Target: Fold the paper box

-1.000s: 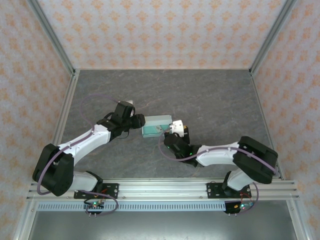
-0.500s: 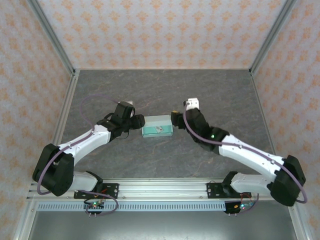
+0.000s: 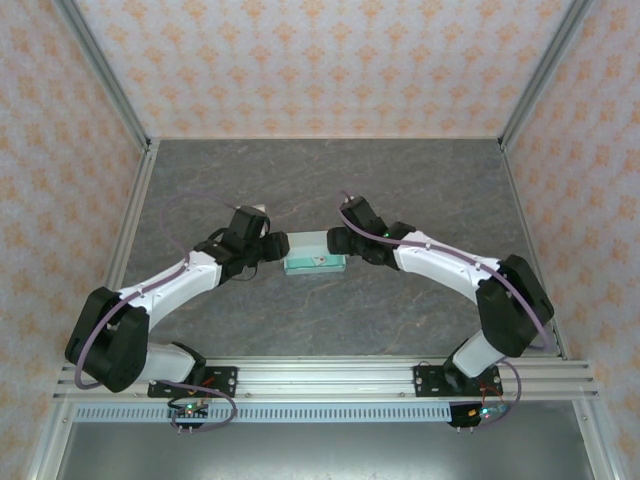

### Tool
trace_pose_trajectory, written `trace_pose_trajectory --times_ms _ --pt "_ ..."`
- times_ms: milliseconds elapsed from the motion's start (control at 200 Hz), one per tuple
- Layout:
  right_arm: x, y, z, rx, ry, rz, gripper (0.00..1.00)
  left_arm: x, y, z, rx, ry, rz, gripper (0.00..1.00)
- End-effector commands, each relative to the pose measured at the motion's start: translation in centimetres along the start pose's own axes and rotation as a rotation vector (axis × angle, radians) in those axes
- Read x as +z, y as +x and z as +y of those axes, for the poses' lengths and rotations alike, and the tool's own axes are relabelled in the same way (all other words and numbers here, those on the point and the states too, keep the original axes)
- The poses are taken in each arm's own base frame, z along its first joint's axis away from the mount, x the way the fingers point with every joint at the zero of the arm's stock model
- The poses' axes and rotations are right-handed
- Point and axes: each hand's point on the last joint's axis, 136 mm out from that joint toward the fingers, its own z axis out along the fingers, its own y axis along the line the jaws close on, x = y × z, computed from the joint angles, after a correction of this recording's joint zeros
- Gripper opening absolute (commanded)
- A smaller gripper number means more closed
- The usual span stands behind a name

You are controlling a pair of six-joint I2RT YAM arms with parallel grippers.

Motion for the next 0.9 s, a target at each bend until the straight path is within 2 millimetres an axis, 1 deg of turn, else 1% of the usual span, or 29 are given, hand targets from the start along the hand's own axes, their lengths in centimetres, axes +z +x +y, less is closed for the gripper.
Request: trace_pose_trajectory --times_ms 0,195,370,485,565,686,891 --pt "0.5 1.1 -0.2 0.032 -0.008 0.036 0.66 0.4 0.7 0.5 -0.003 -0.006 0.01 0.52" --pt "1.4 2.2 -0.6 0.039 0.001 0.061 0.62 1.0 1.6 1.0 -0.038 -0.011 0.022 0.52" --pt "2.6 3.1 -0.8 0.054 -0.007 0.087 0.54 1.9 2.2 1.0 -0.043 0.0 0.043 0.52" --pt "3.2 3.6 -0.9 0.065 -0.015 0.104 0.5 2.3 2.4 1.0 -0.045 0.0 0.053 0.52" --pt "3.5 4.0 -1.0 0.068 -0.015 0.117 0.5 2.4 2.4 1.0 -0.051 0.004 0.053 0.52" --pt "3.8 4.0 -1.2 0.076 -0.018 0.121 0.5 2.6 2.4 0.7 -0.056 0.015 0.055 0.52" --pt "4.5 4.6 -1.4 0.078 -0.016 0.137 0.48 3.5 3.3 0.7 -0.073 0.034 0.081 0.52"
